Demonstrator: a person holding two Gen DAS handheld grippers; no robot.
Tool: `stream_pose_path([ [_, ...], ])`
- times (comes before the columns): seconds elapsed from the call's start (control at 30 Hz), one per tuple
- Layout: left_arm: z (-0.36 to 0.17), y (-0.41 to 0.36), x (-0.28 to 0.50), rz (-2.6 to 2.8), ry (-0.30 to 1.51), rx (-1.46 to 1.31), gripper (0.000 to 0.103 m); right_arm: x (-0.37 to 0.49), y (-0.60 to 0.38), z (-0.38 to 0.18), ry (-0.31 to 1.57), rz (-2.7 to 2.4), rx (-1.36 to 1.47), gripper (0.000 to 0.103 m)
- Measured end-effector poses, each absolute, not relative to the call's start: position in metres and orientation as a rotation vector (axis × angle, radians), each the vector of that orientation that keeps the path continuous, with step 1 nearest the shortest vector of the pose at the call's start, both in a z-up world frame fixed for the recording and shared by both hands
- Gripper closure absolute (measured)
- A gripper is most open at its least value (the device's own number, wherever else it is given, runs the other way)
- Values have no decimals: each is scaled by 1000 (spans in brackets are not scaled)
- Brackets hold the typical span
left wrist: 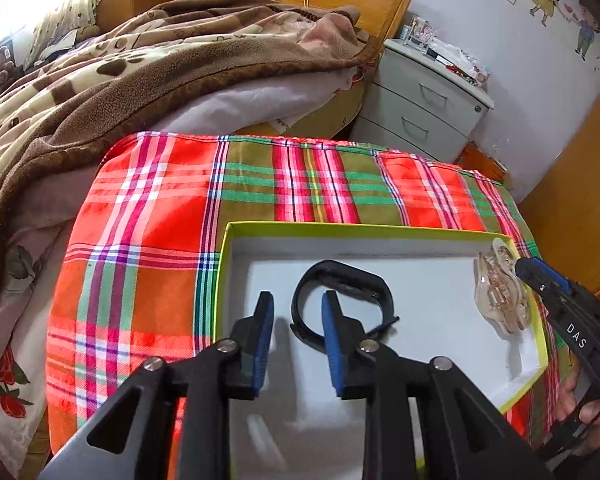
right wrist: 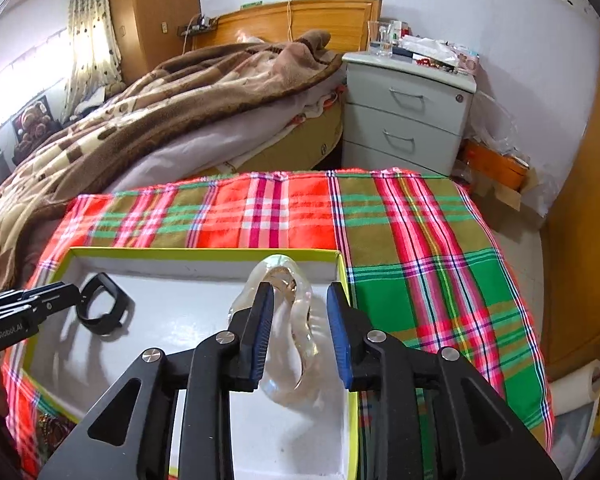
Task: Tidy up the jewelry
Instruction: 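Carry band and clip into the yellow box and open both grippers, then grasp the grey hair tie on the spread with the right gripper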
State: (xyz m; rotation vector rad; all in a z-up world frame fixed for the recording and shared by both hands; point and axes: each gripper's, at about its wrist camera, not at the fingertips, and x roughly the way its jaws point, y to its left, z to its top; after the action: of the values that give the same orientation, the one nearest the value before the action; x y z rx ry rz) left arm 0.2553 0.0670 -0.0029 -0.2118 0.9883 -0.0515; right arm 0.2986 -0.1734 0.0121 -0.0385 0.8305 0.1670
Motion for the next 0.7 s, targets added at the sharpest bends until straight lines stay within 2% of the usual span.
stream_pose_path([
  [0.2,8,68,239,-59,970,-222,68,283,-178,22,801,173,-21,74],
  [0.6,20,72,181,-98,925,-240,64,223,-196,31,777,261,39,73],
  [0.63,19,73,176,-98,926,-246,63,215,-198,29,785,293,51,73],
  [0.7,17,75,167,-102,927,-259,62,205,-200,24,807,322,54,61],
])
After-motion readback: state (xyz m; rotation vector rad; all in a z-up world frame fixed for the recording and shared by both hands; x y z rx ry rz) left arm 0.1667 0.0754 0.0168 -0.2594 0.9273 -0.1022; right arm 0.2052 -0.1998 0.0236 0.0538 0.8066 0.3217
